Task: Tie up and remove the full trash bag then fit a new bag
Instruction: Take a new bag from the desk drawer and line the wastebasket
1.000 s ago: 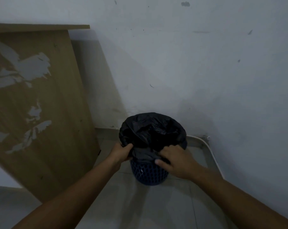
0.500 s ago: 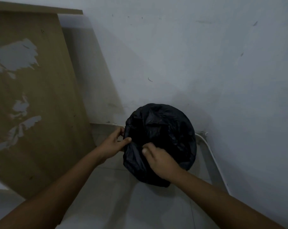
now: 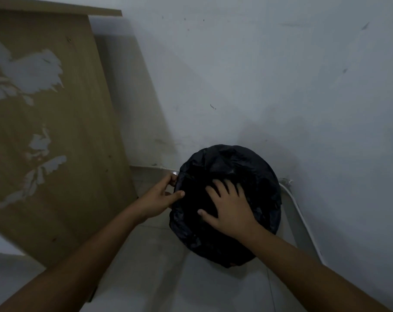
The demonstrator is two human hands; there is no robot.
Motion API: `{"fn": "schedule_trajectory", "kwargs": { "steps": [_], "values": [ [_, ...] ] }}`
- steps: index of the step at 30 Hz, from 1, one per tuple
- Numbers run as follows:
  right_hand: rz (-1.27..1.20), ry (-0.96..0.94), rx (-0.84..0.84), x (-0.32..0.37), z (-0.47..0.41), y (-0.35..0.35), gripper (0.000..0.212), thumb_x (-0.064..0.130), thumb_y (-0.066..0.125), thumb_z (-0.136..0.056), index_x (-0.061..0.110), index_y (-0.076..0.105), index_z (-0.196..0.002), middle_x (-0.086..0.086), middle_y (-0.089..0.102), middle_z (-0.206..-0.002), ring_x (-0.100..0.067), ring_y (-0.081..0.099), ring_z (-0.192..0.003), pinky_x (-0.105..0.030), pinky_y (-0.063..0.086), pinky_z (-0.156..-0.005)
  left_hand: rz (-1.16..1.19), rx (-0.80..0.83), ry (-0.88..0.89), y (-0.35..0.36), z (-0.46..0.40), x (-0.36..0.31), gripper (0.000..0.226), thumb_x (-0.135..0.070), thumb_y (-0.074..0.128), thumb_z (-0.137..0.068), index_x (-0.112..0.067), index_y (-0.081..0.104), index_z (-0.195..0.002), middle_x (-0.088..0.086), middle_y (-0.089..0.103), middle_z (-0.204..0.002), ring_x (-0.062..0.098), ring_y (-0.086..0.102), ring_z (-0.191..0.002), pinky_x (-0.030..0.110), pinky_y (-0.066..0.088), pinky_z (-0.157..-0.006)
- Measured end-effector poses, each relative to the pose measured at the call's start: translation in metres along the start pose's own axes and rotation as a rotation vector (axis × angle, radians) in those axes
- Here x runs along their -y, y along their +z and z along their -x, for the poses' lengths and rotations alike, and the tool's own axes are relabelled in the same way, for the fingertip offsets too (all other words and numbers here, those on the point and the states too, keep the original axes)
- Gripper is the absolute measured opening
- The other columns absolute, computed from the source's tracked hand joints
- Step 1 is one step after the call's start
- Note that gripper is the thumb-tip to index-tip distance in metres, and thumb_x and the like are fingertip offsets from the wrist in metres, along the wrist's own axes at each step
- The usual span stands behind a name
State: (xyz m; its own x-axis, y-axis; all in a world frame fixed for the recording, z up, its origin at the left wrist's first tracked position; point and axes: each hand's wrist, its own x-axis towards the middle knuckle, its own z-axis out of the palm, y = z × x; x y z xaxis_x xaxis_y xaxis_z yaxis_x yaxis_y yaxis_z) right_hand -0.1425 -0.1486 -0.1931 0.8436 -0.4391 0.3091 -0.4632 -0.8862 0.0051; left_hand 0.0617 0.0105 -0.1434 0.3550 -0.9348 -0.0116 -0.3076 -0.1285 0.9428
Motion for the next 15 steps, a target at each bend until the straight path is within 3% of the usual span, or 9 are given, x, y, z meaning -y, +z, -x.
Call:
{"fn": "schedule_trajectory", "kwargs": {
  "steps": [1,3,5,7,10,12,13,15],
  "values": [
    [0.053,0.056,0.148,-0.004,-0.007,0.005,0.097,0.089,0.035,-0.089,0.032,0.027,-0.167,-0.014,0.021,-0.174,-0.045,0.023,-0.157,-0.07,0.021,-0.122,-0.013,0.027,0.014,-0.001,0.001,0.0,0.017,-0.02,0.063,-0.105,-0.015,0.053,-0.119,0.007,0.053,-0.124,0.049,0.065,-0.108,0.065,0.054,-0.095],
    [0.106,0.136,0.358,-0.011,-0.019,0.018,0.116,0.101,0.03,-0.077,0.041,-0.008,-0.169,-0.013,-0.018,-0.177,-0.05,-0.014,-0.16,-0.078,-0.005,-0.12,-0.059,0.075,0.051,-0.001,0.0,0.0,0.014,-0.021,0.063,-0.105,-0.019,0.053,-0.115,-0.001,0.053,-0.117,0.049,0.065,-0.097,0.06,0.057,-0.086],
    [0.13,0.177,0.42,-0.019,-0.028,0.033,0.126,0.106,0.033,-0.07,0.042,-0.02,-0.166,-0.013,-0.033,-0.173,-0.05,-0.028,-0.157,-0.081,-0.013,-0.117,-0.132,0.09,0.098,0.001,-0.001,0.0,0.014,-0.025,0.062,-0.106,-0.023,0.054,-0.117,-0.01,0.054,-0.113,0.039,0.066,-0.082,0.049,0.057,-0.074],
    [0.126,0.184,0.436,-0.024,-0.031,0.038,0.128,0.106,0.034,-0.068,0.042,-0.02,-0.166,-0.012,-0.034,-0.172,-0.048,-0.028,-0.157,-0.08,-0.013,-0.118,-0.191,0.066,0.13,0.001,-0.004,0.001,0.013,-0.027,0.06,-0.107,-0.027,0.054,-0.119,-0.018,0.056,-0.11,0.015,0.063,-0.068,0.028,0.053,-0.063],
    [0.066,0.151,0.391,-0.027,-0.029,0.036,0.123,0.104,0.034,-0.071,0.044,-0.01,-0.168,-0.008,-0.02,-0.178,-0.043,-0.015,-0.162,-0.076,-0.005,-0.123,-0.207,0.027,0.121,0.001,-0.007,0.002,0.015,-0.028,0.057,-0.108,-0.031,0.054,-0.123,-0.023,0.056,-0.11,0.005,0.06,-0.064,0.019,0.05,-0.062],
    [0.033,0.137,0.326,-0.027,-0.027,0.026,0.116,0.1,0.037,-0.076,0.04,0.006,-0.17,-0.01,0.006,-0.179,-0.043,0.006,-0.162,-0.071,0.006,-0.124,-0.182,0.024,0.105,-0.002,-0.009,0.002,0.019,-0.028,0.057,-0.108,-0.032,0.053,-0.127,-0.025,0.056,-0.11,0.008,0.064,-0.069,0.02,0.052,-0.065],
    [0.04,0.103,0.245,-0.026,-0.025,0.022,0.108,0.095,0.041,-0.081,0.035,0.02,-0.169,-0.014,0.027,-0.172,-0.043,0.025,-0.156,-0.068,0.019,-0.123,-0.169,0.023,0.091,-0.004,-0.01,0.002,0.02,-0.028,0.057,-0.108,-0.032,0.053,-0.127,-0.024,0.056,-0.111,0.012,0.065,-0.071,0.023,0.054,-0.067],
    [0.093,-0.074,-0.044,-0.024,-0.018,0.02,0.074,0.073,0.049,-0.095,0.023,0.051,-0.15,-0.015,0.058,-0.14,-0.04,0.057,-0.123,-0.055,0.044,-0.1,-0.145,0.028,0.072,-0.006,-0.012,0.003,0.02,-0.028,0.057,-0.108,-0.032,0.053,-0.127,-0.02,0.057,-0.112,0.021,0.067,-0.075,0.029,0.056,-0.069]
  ]
}}
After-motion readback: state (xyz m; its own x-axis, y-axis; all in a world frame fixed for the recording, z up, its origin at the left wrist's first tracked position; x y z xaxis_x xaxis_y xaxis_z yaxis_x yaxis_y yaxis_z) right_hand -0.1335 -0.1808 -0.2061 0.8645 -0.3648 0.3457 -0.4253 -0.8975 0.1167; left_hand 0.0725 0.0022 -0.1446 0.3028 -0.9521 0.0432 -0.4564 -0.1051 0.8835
